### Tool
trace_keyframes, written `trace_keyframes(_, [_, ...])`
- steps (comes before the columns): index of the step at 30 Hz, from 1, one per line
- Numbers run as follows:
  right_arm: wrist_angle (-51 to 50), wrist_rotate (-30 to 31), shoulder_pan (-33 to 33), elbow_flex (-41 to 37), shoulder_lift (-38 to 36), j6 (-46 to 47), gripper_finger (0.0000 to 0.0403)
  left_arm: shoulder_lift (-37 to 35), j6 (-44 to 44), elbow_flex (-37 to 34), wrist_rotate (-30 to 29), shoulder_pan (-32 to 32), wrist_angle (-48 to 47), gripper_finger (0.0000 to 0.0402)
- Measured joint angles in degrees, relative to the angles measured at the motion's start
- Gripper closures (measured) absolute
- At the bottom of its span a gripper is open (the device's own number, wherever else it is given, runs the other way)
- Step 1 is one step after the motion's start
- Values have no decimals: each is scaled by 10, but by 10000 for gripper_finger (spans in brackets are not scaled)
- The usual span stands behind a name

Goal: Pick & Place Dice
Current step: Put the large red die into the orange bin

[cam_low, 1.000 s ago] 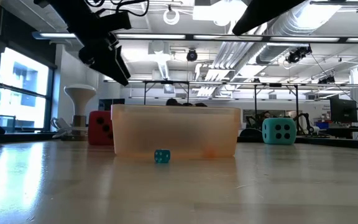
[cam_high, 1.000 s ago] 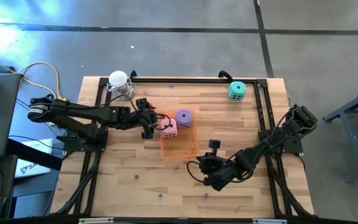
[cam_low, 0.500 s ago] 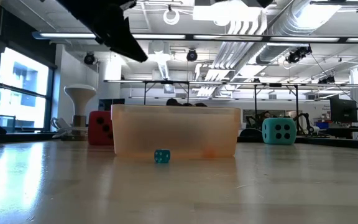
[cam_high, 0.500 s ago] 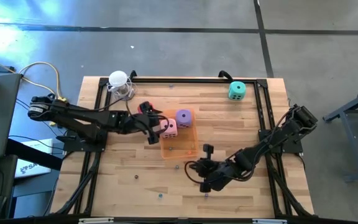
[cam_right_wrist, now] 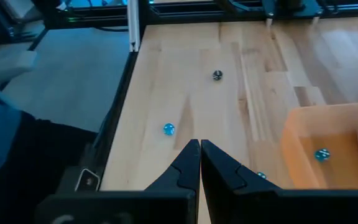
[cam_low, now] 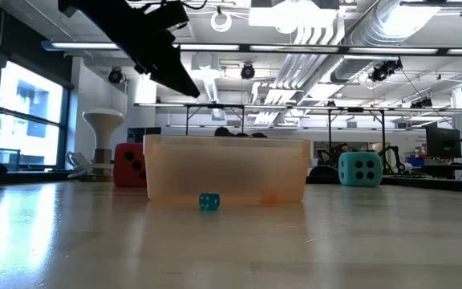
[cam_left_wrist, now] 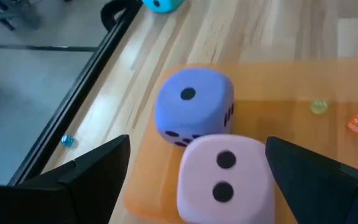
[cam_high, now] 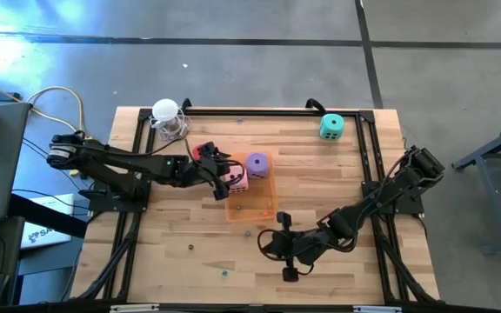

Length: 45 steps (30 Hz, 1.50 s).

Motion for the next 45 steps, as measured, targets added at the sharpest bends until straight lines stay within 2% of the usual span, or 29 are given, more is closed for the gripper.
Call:
trace_keyframes(4, [2,-21,0,0,0,0,399,3,17,0,25,9,23,37])
trace_keyframes(9, [4,-23,0,0,0,0,399,2,29,0,89,14,81,30])
trace_keyframes(12, [4,-23,0,0,0,0,399,2,2,0,110,25,108,7])
trace_keyframes(17, [4,-23,0,0,0,0,399,13,-17,0,146,38,116,2])
trace_keyframes(23, [4,-23,0,0,0,0,399,13,-6,0,60,29,59,2])
trace_keyframes(29, [7,-22,0,0,0,0,399,-4,41,0,-40,6,-22,2])
trace_keyframes(36, [9,-22,0,0,0,0,399,-33,1,0,-27,-1,-123,2])
trace_keyframes(39, [12,-22,0,0,0,0,399,-49,-37,0,-3,15,-150,2])
trace_keyframes(45, [17,-22,0,0,0,0,399,-96,-61,11,159,115,-210,2])
